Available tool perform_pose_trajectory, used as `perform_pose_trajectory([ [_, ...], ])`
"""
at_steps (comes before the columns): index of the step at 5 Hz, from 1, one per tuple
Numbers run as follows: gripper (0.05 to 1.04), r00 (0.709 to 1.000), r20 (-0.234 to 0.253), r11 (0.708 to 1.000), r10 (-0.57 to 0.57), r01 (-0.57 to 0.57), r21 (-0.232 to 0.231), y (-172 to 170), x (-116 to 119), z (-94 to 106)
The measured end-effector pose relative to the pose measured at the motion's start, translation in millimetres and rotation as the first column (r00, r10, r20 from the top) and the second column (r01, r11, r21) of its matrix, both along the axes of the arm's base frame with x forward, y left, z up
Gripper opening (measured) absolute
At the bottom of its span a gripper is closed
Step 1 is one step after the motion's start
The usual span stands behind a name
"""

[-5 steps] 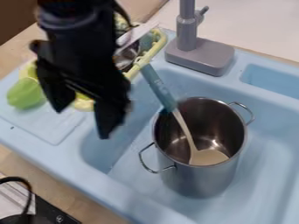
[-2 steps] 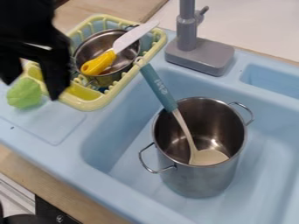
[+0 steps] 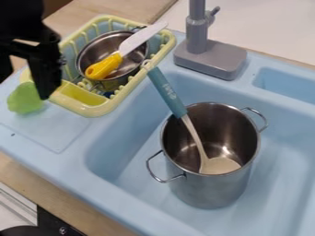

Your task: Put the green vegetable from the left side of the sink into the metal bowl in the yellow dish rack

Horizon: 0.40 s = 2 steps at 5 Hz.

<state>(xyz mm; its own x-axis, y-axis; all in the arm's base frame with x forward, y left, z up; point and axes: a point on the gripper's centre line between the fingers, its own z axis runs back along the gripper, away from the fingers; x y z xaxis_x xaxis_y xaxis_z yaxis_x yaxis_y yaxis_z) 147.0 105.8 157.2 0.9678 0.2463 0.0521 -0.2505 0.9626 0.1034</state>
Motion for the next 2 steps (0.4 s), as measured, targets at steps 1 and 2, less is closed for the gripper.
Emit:
perform_pose_trajectory([
  [1,1.001,0.998,0.056,0.999,-0.022,0.024,-0.045,10.5,5.1,-6.0],
  [2,1.001,0.998,0.045,0.999,-0.037,0.039,-0.037,18.4,6.3,-11.7],
])
